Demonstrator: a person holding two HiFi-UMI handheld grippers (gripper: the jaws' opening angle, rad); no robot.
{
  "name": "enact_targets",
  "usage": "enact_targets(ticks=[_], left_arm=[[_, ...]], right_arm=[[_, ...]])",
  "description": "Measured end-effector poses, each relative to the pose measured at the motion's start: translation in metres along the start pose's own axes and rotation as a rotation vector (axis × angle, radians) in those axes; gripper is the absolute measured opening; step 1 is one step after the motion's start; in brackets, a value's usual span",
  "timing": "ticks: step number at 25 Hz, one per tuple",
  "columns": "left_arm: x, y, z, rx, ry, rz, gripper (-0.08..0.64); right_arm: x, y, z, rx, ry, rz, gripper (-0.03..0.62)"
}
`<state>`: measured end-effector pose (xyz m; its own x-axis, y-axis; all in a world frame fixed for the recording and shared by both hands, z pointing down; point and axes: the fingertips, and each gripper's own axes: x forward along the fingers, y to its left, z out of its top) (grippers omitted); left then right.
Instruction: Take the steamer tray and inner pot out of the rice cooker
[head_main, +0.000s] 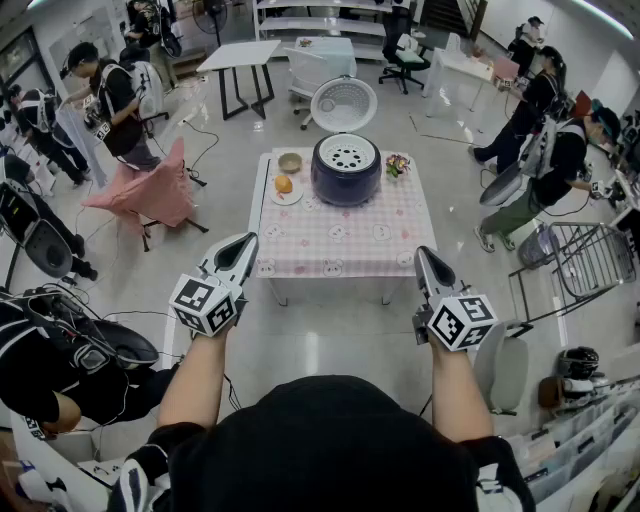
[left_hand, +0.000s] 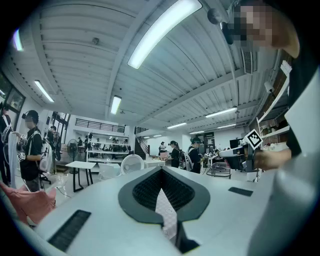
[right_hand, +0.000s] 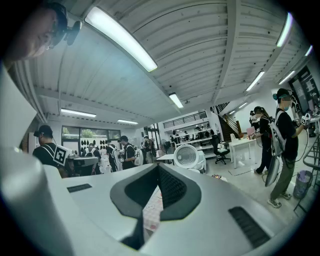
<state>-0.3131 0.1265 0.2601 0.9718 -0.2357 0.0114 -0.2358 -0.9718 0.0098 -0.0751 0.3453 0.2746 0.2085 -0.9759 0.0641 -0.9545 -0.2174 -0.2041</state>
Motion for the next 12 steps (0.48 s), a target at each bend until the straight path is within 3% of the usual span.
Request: enact_targets(ticks=[12], left_arm=[[-0.008, 0.007, -0.003, 0.000, 0.022, -0.043, 0.021]], right_arm=[[0.004, 0.025, 0.001, -0.033, -0.017, -0.013, 0.005]])
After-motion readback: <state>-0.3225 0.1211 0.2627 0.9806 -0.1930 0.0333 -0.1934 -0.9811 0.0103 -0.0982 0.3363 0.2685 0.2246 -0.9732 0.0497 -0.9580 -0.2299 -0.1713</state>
